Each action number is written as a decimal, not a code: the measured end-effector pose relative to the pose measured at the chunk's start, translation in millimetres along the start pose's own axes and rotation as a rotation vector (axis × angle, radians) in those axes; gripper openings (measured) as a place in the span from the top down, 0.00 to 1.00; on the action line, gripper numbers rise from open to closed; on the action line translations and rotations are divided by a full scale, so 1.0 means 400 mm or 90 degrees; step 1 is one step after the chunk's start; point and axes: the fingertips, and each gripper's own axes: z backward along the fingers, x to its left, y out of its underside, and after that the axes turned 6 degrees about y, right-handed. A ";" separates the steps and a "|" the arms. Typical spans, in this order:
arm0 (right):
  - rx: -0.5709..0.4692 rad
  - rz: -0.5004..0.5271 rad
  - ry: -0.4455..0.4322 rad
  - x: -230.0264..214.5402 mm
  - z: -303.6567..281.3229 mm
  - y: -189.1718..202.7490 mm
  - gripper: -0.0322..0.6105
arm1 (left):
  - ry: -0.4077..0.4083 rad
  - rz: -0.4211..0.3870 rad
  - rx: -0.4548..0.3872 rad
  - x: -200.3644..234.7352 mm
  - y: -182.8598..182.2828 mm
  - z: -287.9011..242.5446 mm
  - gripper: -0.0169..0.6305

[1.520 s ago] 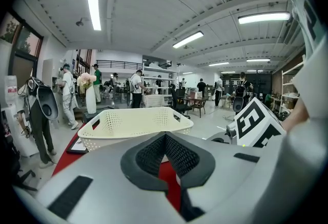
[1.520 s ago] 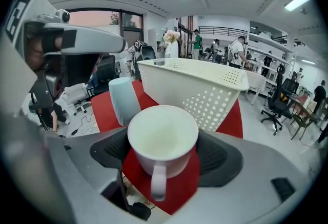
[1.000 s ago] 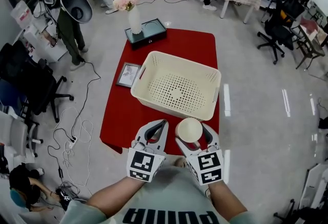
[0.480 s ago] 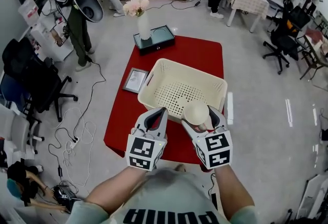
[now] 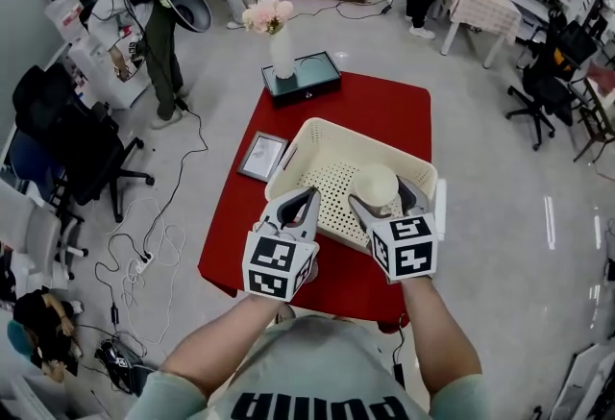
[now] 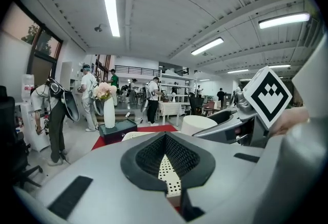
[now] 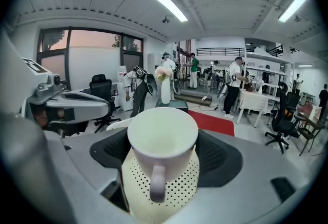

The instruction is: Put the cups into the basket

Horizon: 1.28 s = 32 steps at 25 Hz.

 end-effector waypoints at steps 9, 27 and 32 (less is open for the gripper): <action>0.079 -0.036 0.063 -0.088 -0.168 0.086 0.36 | -0.025 0.013 0.034 0.059 0.018 -0.043 0.96; 0.214 -0.076 0.163 -0.200 -0.309 0.247 0.36 | -0.026 0.042 0.067 0.086 0.071 -0.079 0.96; 0.222 -0.072 0.162 -0.206 -0.326 0.274 0.36 | -0.025 0.047 0.069 0.087 0.086 -0.085 0.96</action>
